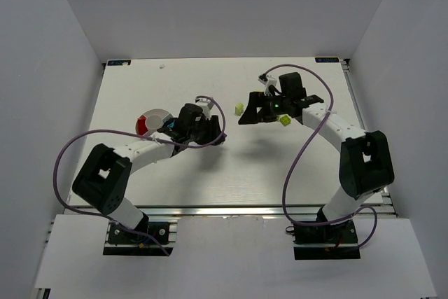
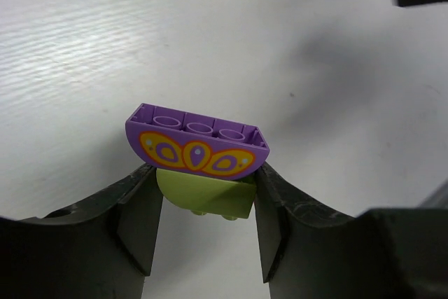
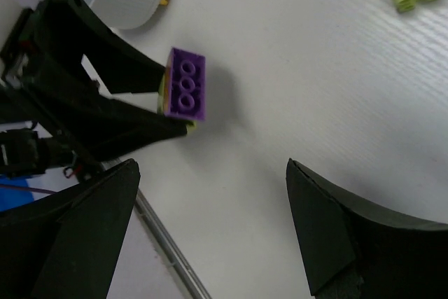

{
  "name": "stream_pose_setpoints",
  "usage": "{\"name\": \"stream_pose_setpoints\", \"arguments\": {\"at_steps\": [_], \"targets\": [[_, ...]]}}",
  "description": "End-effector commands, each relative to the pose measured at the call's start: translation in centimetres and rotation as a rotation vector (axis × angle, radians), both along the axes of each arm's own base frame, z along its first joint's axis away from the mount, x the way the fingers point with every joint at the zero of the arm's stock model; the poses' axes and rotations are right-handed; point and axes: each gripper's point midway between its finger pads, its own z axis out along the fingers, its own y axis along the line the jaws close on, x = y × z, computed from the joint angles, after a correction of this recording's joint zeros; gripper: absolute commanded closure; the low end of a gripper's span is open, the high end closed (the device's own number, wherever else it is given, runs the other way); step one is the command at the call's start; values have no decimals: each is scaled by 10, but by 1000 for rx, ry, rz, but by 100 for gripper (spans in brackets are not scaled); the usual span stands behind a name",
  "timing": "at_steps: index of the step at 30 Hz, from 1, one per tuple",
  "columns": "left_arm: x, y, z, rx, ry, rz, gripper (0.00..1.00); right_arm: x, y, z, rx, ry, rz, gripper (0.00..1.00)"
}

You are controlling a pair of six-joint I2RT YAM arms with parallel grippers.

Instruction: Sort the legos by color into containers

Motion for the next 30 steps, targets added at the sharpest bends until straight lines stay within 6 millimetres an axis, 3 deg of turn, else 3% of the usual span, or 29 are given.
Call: {"name": "stream_pose_setpoints", "arguments": {"at_steps": [1, 7, 21, 30], "targets": [[-12, -25, 37, -147, -122, -111, 53, -5, 26, 25, 72, 100, -26, 11], [-33, -38, 49, -202, -159, -165, 53, -23, 51, 15, 58, 160, 8, 11], [-35, -48, 76, -219, -235, -210, 53, -44, 54, -15, 32, 293, -10, 12], [-34, -51, 91, -230, -283, -216, 53, -56, 61, -19, 76, 372, 19, 26]]}}
